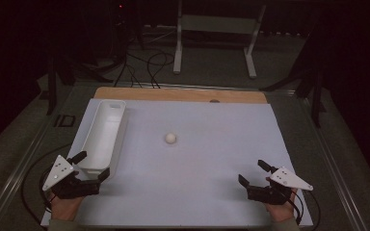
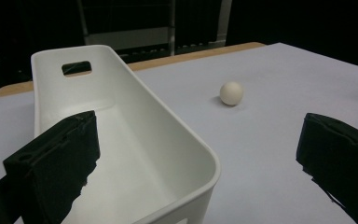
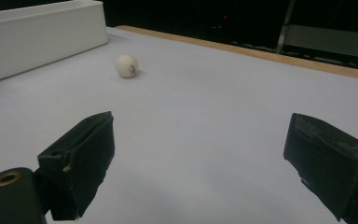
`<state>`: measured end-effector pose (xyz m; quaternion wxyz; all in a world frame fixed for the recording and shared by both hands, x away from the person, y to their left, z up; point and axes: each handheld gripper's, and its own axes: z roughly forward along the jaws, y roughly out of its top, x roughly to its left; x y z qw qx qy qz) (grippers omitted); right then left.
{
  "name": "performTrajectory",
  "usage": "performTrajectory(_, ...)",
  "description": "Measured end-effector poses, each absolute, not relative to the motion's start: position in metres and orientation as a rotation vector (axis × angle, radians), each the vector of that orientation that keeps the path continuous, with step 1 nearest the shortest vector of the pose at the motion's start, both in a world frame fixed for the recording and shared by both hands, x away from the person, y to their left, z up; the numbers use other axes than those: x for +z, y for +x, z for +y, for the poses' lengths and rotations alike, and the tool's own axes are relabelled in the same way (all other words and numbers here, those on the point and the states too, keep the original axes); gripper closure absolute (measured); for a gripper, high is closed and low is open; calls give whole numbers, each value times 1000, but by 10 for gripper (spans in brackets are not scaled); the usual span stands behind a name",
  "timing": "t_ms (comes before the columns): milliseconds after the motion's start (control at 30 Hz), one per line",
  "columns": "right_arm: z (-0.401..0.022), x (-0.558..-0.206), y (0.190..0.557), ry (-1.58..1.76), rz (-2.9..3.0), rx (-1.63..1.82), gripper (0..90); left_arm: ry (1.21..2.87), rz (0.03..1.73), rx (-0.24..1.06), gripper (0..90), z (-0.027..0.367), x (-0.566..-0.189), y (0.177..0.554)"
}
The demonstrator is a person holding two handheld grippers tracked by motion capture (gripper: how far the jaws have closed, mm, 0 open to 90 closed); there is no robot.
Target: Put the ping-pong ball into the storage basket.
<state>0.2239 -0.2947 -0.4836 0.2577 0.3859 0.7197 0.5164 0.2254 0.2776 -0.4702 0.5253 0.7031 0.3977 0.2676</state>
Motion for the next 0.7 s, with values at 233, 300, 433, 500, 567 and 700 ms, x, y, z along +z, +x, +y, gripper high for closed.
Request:
performTrajectory(233, -294, -484, 223, 1040, 1957, 1398, 79, 1690, 967, 644, 0, 277, -470, 227)
performTrajectory(300, -295, -485, 223, 1056, 1958, 1412, 78, 1695, 969, 640, 0, 276, -468, 227)
performTrajectory(433, -295, -483, 222, 1051, 1954, 1402, 78, 1719, 975, 647, 0, 269, -460, 228)
performTrajectory(500, -295, -483, 222, 1054, 1949, 1402, 78, 1726, 977, 649, 0, 267, -457, 229)
performTrajectory(567, -297, -483, 222, 1067, 1941, 1400, 79, 1740, 973, 658, 0, 262, -450, 231)
performTrajectory(700, -297, -484, 222, 1072, 1941, 1400, 78, 1757, 966, 650, 0, 258, -442, 234)
